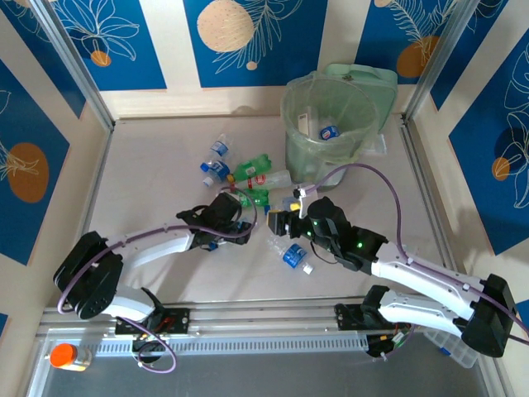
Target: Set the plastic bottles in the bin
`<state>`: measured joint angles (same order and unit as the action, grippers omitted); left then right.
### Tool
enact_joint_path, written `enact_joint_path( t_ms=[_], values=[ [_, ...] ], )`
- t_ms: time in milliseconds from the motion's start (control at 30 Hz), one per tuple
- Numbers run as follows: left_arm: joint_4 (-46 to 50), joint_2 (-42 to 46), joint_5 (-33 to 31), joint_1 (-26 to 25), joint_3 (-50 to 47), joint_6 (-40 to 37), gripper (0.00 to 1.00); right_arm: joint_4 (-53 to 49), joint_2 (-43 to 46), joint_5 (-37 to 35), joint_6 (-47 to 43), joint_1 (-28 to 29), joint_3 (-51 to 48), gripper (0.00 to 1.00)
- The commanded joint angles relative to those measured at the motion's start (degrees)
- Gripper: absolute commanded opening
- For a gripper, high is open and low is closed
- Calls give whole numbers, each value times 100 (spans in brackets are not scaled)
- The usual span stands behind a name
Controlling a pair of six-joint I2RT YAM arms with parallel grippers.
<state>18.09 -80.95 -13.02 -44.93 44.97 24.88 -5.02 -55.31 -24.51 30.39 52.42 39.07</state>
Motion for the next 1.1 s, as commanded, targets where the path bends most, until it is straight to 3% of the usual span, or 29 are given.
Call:
enact_joint_path(
  t_ms=[0,233,467,733,933,1067],
  values=[
    [-136,143,352,-149,-209,-214,100,133,-131,328,84,13,24,76],
    [-380,-88,610,-230,-260,-357,94,111,-390,498,63,39,126,76],
    [-453,-177,464,-289,-305,-458,80,134,-584,711,98,22,196,77],
    [-209,-457,-295,-350,-156,-535,93,123,-647,896,116,-19,234,76],
    [-105,-559,-543,-353,-59,-612,96,130,-682,966,122,-21,247,77],
    [-219,-608,-324,-359,-41,-671,96,139,-676,984,125,-22,242,76]
  ],
)
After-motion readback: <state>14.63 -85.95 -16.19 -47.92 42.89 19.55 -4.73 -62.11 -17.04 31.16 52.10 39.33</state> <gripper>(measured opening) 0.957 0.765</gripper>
